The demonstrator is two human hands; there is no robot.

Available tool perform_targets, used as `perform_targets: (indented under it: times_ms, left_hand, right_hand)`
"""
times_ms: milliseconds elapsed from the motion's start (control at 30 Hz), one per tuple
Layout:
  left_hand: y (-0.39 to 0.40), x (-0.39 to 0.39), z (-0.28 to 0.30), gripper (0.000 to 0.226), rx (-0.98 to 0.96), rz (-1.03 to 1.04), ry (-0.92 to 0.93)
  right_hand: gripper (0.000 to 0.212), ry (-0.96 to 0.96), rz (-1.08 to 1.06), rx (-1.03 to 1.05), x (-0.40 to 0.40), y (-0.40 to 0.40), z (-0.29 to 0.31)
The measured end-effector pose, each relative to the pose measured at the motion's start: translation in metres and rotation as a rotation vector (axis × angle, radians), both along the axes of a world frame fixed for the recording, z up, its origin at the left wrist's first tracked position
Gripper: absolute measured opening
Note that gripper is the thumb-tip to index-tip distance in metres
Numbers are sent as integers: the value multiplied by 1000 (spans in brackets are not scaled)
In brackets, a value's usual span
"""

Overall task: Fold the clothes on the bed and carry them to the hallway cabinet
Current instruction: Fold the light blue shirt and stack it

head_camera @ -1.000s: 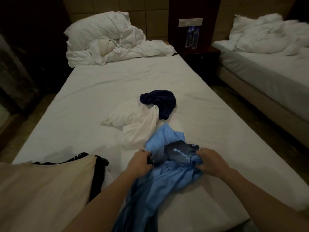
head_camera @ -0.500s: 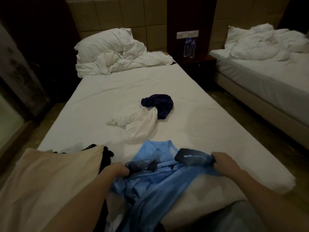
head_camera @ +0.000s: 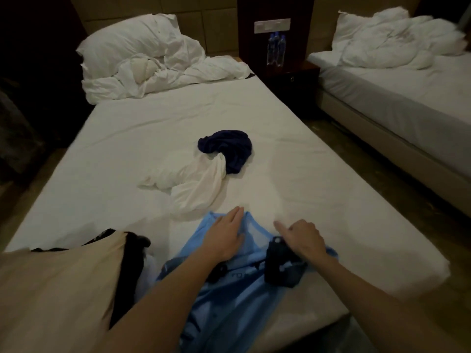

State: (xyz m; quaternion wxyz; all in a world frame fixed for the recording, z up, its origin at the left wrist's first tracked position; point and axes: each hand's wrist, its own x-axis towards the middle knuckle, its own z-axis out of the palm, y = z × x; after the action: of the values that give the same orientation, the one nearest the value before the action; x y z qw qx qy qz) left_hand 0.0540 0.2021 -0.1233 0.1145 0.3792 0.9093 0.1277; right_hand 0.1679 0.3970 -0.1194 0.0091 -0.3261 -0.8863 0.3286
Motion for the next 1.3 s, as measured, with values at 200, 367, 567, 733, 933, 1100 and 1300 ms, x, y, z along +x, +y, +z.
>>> perform_targets:
  times_ms: [200,367,567,733,933,1100,1300]
  left_hand:
    - [21,-21,-14,45,-279,58,107]
    - [-15,-28,16,27,-61,259,129]
    - [-79,-19,85,31,150,400,218]
    - [-122,1,146,34,553,434,67]
    - [-173,33,210,30,636,335,131]
    - [-200,50,250,44,591,341,192]
    - [-219,74,290,55,947,426,261]
  right_hand:
    - [79,-94,324,66,23,36,-23]
    - [47,-283,394,324,20,44,-13]
    - [34,-96,305,200,15,11,37]
    - [35,431,214,-106,17,-29,102]
    - [25,734,303,-68,23,-59,184]
    - [17,901,296,-66,31,-66,239]
    - [8,983,303,75,46,-67,300]
